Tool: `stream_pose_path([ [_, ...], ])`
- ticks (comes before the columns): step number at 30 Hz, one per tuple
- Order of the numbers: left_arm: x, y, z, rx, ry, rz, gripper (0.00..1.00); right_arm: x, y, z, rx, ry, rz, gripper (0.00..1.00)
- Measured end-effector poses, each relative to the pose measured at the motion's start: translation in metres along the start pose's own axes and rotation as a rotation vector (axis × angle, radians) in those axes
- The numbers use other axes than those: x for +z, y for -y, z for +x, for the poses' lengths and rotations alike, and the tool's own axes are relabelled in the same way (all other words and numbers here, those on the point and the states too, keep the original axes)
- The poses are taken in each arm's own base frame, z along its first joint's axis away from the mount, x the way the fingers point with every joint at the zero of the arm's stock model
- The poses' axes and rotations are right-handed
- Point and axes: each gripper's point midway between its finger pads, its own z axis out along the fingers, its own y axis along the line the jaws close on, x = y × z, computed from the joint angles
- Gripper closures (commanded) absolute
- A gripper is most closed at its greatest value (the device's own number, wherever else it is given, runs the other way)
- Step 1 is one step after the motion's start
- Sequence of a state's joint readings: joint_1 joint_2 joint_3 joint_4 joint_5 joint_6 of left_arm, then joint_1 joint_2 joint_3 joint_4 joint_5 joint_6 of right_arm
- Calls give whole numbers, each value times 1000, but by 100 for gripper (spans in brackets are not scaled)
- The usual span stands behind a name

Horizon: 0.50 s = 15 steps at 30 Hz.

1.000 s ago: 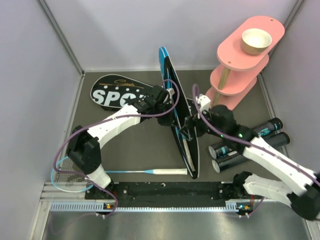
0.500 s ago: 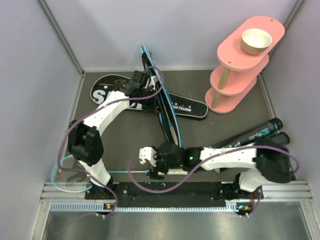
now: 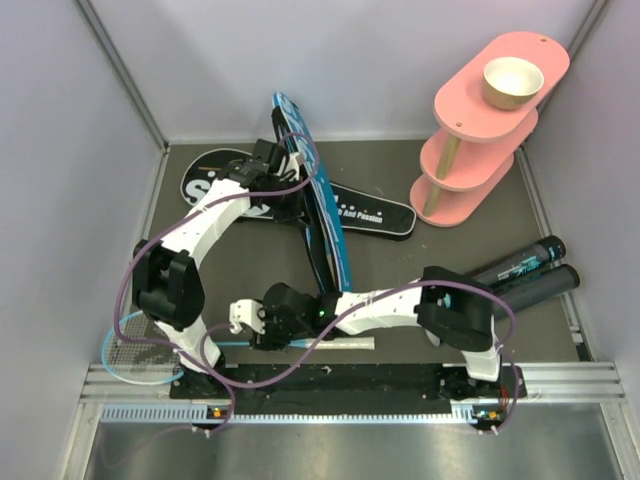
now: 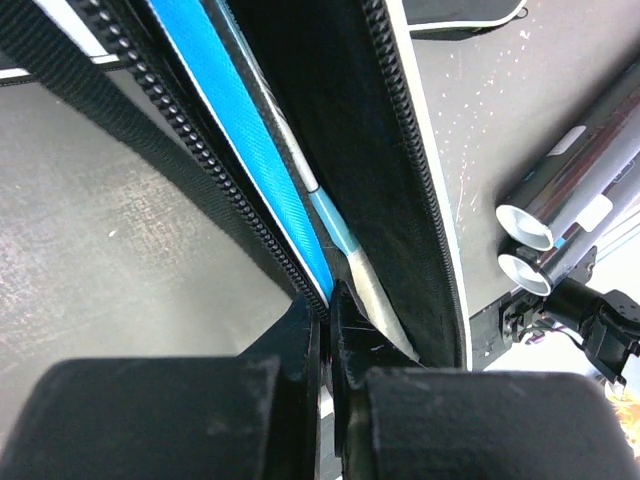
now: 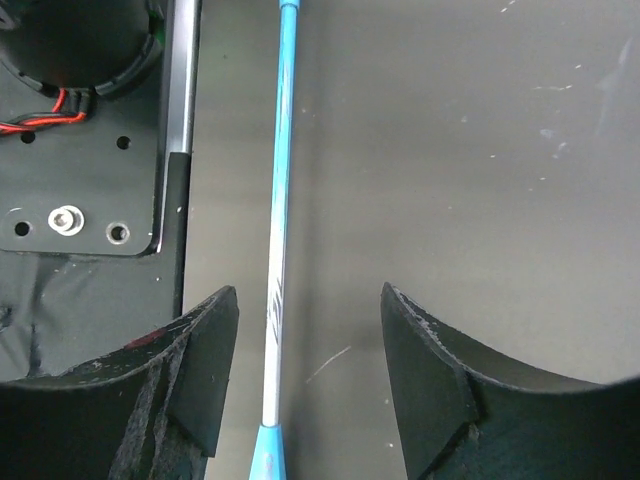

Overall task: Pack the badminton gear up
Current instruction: Pick up the racket from the center of the board.

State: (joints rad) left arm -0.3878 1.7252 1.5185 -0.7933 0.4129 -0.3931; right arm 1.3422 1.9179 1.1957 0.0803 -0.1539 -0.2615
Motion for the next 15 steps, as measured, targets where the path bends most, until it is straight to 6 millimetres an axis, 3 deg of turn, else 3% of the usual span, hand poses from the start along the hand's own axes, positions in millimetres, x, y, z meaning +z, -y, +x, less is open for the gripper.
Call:
stream_pose_path([
  [5,-2,-8,1,-10,-5,-14,100,18,-6,11,-7,-44,-24,47],
  [10,-5,-16,1,-12,-5,-24,100,29,-14,24,-25,-84,-31,57],
  [13,-6,-21,3,-20,-7,-34,100,32,-10,23,-49,-82,12,68],
  [15,-6,-23,3,-23,-7,-40,100,33,-5,22,-67,-87,58,82],
])
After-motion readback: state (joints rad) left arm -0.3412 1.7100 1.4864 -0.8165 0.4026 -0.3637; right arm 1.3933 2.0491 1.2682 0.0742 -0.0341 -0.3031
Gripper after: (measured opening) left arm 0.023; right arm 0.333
